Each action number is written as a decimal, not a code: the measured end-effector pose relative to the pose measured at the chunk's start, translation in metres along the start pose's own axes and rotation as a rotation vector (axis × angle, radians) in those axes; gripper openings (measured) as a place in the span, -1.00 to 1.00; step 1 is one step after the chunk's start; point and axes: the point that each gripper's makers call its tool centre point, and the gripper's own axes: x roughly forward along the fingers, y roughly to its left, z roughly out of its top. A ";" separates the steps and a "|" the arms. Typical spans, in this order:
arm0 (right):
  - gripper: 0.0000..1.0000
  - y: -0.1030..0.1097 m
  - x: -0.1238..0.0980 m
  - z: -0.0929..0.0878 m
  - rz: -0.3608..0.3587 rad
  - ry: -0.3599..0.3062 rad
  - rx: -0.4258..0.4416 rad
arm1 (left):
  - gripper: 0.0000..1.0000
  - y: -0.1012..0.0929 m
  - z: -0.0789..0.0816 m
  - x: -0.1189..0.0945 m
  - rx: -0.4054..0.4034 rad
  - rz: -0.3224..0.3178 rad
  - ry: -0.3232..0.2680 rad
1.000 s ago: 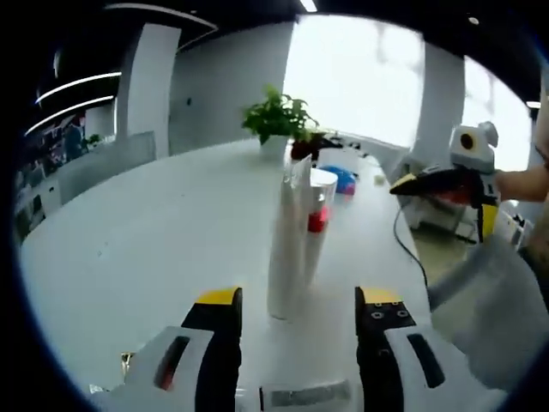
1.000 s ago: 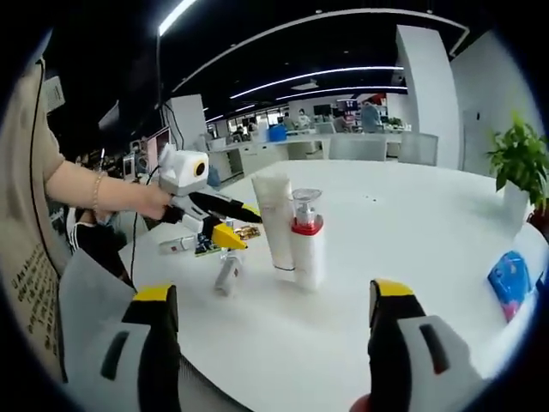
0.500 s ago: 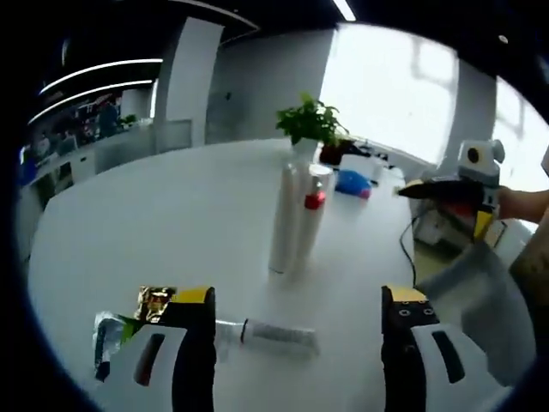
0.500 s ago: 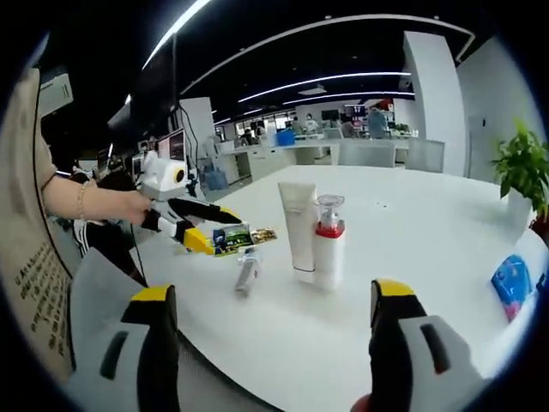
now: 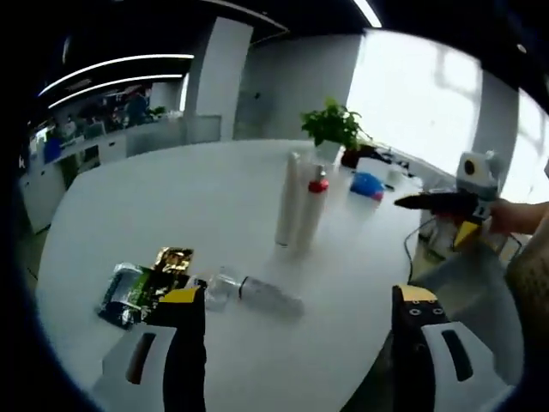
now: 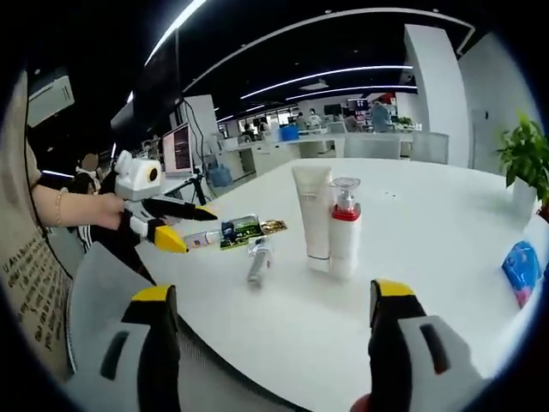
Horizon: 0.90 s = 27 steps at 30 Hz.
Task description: Arrange the skincare products in the storage area until every visible bottle or jar stands upright without overlapping.
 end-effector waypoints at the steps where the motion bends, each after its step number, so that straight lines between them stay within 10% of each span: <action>1: 0.86 0.000 0.000 -0.001 -0.002 0.002 -0.001 | 0.81 -0.001 -0.002 -0.002 -0.006 0.006 -0.001; 15: 0.87 0.004 -0.005 -0.005 -0.022 -0.006 0.021 | 0.94 -0.003 -0.031 -0.046 -0.090 0.121 -0.010; 27: 0.87 0.013 -0.007 -0.012 -0.030 0.007 0.028 | 0.94 0.001 -0.025 -0.054 -0.084 0.160 -0.028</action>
